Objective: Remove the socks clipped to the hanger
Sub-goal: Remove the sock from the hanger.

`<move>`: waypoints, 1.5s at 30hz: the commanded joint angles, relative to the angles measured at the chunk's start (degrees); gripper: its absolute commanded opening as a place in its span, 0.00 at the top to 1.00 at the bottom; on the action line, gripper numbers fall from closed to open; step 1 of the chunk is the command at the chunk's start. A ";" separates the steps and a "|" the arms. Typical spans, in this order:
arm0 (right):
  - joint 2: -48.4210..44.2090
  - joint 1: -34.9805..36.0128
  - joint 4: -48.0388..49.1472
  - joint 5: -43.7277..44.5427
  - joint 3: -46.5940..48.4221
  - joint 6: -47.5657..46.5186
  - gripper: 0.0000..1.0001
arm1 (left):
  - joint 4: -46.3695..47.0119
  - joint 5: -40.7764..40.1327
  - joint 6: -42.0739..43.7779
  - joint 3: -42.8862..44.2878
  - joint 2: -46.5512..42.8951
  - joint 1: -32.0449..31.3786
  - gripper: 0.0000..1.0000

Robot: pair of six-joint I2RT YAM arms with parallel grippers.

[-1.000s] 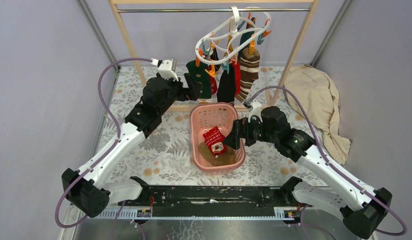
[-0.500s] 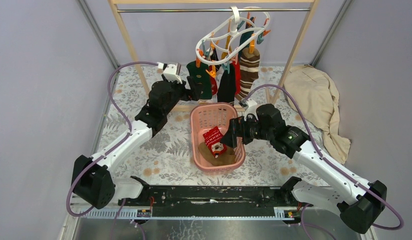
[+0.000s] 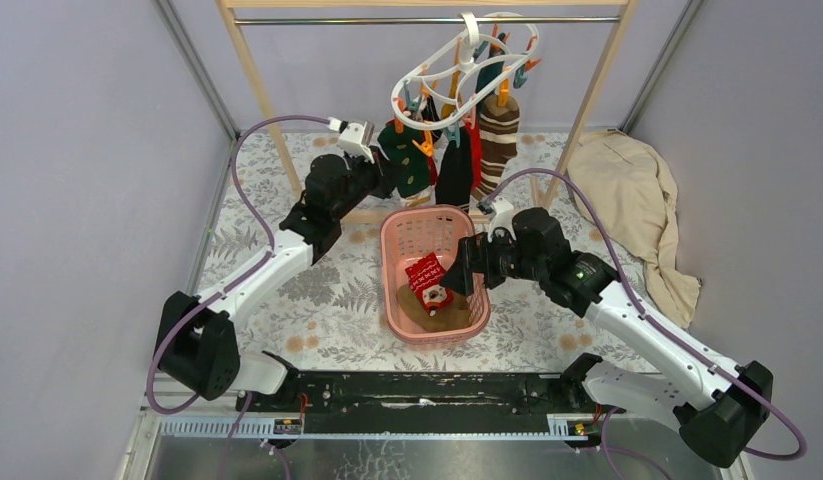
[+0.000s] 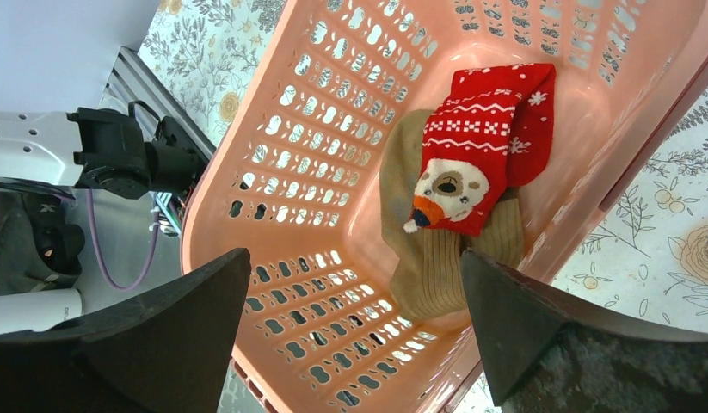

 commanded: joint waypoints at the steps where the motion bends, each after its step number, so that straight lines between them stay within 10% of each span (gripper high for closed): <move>1: -1.66 0.36 1.75 -0.02 0.90 -0.70 0.00 | 1.73 3.10 -0.18 4.02 -0.42 0.46 0.93; 28: 0.16 0.35 13.24 -3.70 4.13 7.59 0.04 | -22.00 9.52 -9.62 5.62 -18.15 -0.33 0.96; 45: 7.61 0.37 32.79 -1.89 4.61 12.37 0.06 | -20.88 15.92 -18.93 2.36 -21.10 -2.19 0.96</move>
